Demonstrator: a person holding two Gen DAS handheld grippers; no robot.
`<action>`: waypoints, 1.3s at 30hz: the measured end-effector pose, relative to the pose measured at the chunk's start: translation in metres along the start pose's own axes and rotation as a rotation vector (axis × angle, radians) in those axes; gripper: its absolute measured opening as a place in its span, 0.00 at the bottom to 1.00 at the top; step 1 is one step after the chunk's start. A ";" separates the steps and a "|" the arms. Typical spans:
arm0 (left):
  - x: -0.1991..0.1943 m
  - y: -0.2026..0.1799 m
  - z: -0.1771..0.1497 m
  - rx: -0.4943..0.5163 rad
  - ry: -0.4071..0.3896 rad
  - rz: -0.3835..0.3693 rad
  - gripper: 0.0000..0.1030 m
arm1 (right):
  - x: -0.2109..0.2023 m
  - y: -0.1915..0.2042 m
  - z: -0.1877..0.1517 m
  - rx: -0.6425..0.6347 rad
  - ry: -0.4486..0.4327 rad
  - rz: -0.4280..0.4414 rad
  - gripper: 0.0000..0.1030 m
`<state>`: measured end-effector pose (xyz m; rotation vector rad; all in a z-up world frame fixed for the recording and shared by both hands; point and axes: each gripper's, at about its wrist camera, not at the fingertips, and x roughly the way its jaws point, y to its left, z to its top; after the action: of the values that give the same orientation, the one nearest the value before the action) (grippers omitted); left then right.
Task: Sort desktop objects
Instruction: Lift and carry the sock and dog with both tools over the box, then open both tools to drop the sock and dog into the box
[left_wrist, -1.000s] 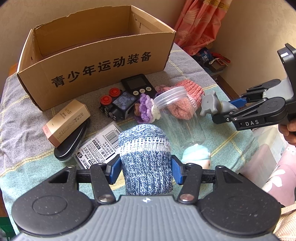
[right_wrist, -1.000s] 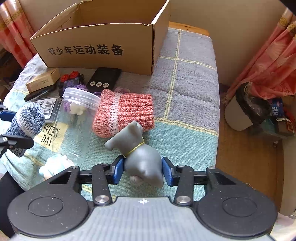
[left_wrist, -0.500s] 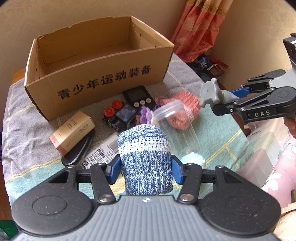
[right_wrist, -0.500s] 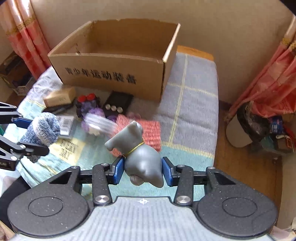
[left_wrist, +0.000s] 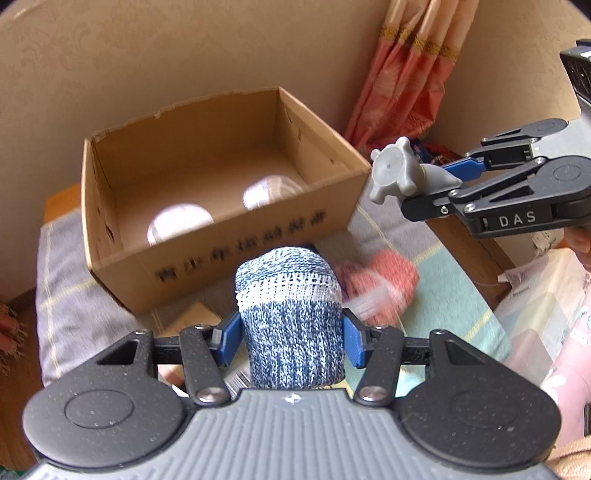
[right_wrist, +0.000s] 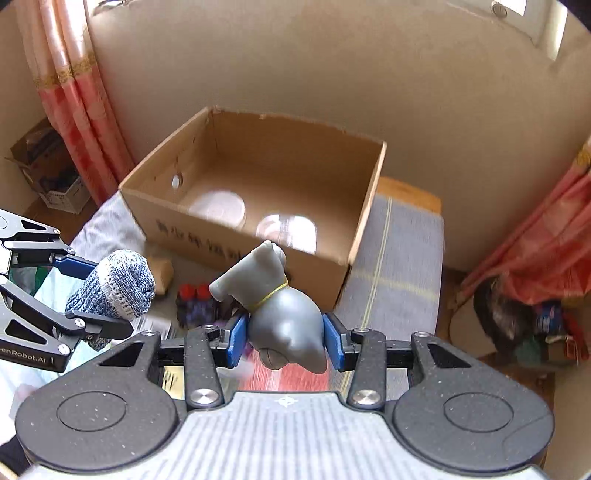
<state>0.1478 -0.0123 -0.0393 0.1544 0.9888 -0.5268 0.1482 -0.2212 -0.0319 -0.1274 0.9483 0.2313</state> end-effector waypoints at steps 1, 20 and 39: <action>0.000 0.002 0.005 0.000 -0.005 0.003 0.53 | 0.001 0.000 0.005 0.001 -0.004 0.002 0.47; 0.038 0.071 0.100 -0.076 -0.053 0.103 0.53 | 0.052 -0.008 0.085 0.009 -0.004 0.020 0.47; 0.096 0.095 0.143 -0.105 -0.017 0.122 0.53 | 0.089 -0.022 0.104 0.046 0.004 0.031 0.65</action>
<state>0.3440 -0.0151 -0.0508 0.1149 0.9814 -0.3634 0.2855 -0.2087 -0.0446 -0.0709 0.9597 0.2372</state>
